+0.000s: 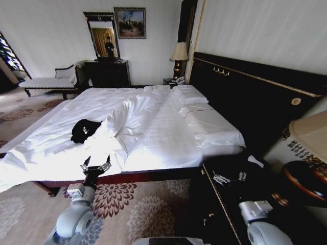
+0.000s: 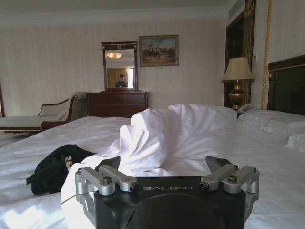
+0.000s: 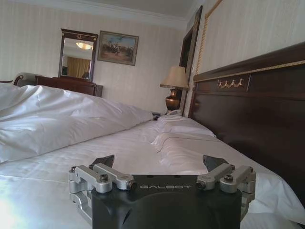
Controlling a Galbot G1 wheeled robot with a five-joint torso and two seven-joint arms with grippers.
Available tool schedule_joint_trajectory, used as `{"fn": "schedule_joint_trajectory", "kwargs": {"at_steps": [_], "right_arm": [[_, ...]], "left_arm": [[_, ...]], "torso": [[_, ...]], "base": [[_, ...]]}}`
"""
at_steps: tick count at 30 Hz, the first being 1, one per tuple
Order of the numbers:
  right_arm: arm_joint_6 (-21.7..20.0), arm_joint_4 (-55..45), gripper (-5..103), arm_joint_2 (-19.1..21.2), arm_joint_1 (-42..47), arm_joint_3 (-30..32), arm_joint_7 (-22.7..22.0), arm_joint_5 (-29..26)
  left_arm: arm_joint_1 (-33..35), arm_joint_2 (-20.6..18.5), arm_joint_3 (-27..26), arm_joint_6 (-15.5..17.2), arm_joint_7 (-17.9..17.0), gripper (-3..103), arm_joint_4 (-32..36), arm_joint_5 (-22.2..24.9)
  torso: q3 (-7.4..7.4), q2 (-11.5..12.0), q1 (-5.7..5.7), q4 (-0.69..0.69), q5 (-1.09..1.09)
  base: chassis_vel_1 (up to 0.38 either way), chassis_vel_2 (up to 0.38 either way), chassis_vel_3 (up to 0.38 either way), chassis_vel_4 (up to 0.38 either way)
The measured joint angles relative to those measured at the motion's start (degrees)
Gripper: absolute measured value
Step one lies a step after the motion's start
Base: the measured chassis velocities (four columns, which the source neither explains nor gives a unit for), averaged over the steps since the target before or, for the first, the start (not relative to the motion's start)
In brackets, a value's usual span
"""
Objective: Fold the clothes on the bed.
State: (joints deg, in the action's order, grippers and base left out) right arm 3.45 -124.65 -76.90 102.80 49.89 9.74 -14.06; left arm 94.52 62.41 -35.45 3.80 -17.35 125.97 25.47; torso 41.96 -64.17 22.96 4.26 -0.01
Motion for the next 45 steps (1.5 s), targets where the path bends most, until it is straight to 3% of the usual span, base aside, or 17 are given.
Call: {"fn": "schedule_joint_trajectory", "kwargs": {"at_steps": [34, 45], "right_arm": [[0.15, 1.86, 100, 0.02, -1.50, -1.39, -0.41, 0.85], [0.30, 2.33, 100, -0.21, -1.69, -1.63, -1.20, 1.47]], "left_arm": [[-1.69, -0.81, -0.05, -0.02, 0.17, 100, -0.50, 0.55], [-2.17, -2.00, -1.21, -1.12, 1.23, 100, 3.16, 2.31]], "torso": [[0.00, 0.00, -0.01, 0.00, 0.00], [0.01, 0.01, 0.01, 0.00, 0.00]], "base": [[-0.142, 0.140, 0.141, -0.140], [-0.070, 0.067, 0.066, -0.071]]}}
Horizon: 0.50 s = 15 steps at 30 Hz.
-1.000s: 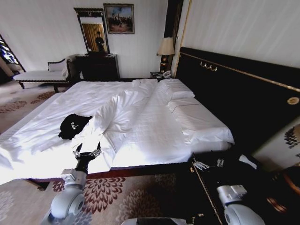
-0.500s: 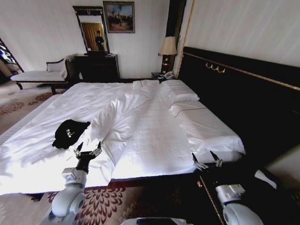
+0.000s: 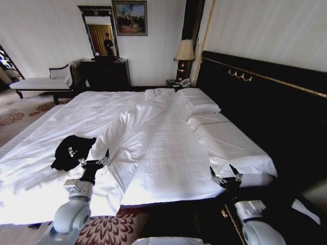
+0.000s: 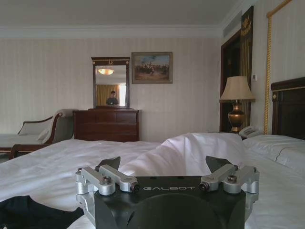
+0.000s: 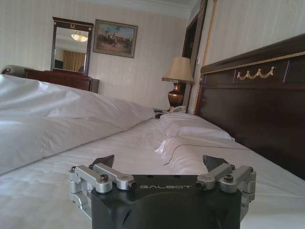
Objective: Fold the clothes on the bed.
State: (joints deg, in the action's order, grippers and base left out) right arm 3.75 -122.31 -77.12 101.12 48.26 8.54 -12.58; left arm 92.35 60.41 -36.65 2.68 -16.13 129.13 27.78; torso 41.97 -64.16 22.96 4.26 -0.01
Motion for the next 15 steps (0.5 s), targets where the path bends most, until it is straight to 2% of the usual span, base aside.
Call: {"fn": "schedule_joint_trajectory", "kwargs": {"at_steps": [9, 15], "right_arm": [[1.00, 0.16, 100, -0.30, 0.05, -0.01, -0.49, 1.05], [1.22, 0.25, 100, -0.28, -0.12, -0.05, -0.60, 1.16]], "left_arm": [[1.16, 0.45, -0.89, -3.66, 1.79, 100, 0.06, 0.55], [1.49, 0.57, -0.99, -4.14, 2.10, 100, 0.31, 0.48]], "torso": [[-0.02, -0.01, -0.05, 0.00, 0.00], [-0.01, -0.01, -0.02, -0.01, 0.00]], "base": [[0.000, 0.000, 0.000, 0.000], [0.000, 0.000, 0.000, 0.000]]}}
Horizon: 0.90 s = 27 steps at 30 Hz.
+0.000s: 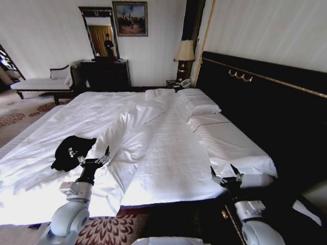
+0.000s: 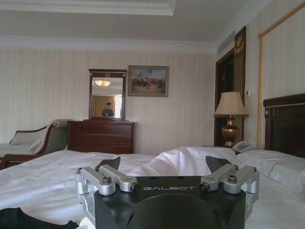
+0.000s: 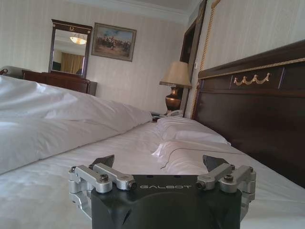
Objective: Fold the clothes on the bed.
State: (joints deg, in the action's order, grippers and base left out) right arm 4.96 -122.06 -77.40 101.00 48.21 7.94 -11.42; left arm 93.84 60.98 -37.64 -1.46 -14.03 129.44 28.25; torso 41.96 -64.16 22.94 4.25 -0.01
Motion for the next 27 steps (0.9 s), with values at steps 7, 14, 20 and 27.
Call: {"fn": "schedule_joint_trajectory", "kwargs": {"at_steps": [7, 14, 20, 27], "right_arm": [[0.28, 0.01, 100, -0.03, 0.06, 0.01, -0.12, 0.13], [0.31, -0.01, 100, -0.08, 0.16, 0.06, -0.26, 0.19], [0.32, -0.09, 100, -0.16, 0.29, 0.08, -0.28, 0.19], [0.50, -0.13, 100, -0.33, 0.58, 0.13, -0.22, 0.19]], "left_arm": [[-0.14, -0.01, 0.04, 0.03, -0.02, 100, -0.10, -0.20], [-0.07, 0.00, 0.16, 0.30, -0.09, 100, -0.36, -1.48], [-0.02, 0.00, 0.21, 0.40, -0.18, 100, -0.34, -1.53], [0.00, 0.11, 0.85, 0.76, -0.49, 100, -0.13, -1.88]], "torso": [[0.00, -0.01, -0.01, 0.01, 0.00], [0.00, -0.01, 0.00, 0.01, 0.00], [0.00, 0.00, 0.00, 0.00, 0.00], [0.00, 0.00, 0.01, 0.00, -0.01]], "base": [[0.000, 0.000, 0.000, 0.000], [0.030, 0.036, -0.031, -0.037], [0.096, 0.123, -0.099, -0.124], [0.103, 0.111, -0.105, -0.105]]}}
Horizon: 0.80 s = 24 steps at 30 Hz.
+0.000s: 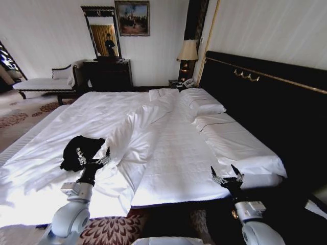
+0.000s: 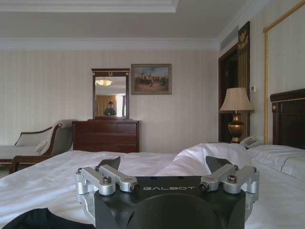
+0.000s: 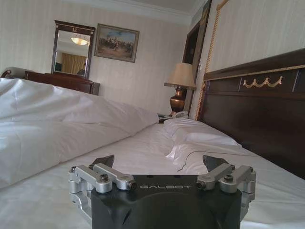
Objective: Fold the clothes on the bed.
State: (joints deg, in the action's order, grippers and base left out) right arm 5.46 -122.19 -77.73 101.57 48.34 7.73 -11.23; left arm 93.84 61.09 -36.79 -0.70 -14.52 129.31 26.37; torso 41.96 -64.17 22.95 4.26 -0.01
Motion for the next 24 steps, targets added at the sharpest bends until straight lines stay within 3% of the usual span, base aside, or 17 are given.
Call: {"fn": "schedule_joint_trajectory", "kwargs": {"at_steps": [24], "right_arm": [[0.47, -0.10, 100, -0.44, 0.39, 0.06, 0.16, 0.75]], "left_arm": [[0.87, 0.35, -0.09, 0.75, -1.08, 100, -0.20, 0.00]], "torso": [[0.00, 0.00, 0.00, 0.00, 0.01]], "base": [[0.099, 0.098, -0.096, -0.101]]}}
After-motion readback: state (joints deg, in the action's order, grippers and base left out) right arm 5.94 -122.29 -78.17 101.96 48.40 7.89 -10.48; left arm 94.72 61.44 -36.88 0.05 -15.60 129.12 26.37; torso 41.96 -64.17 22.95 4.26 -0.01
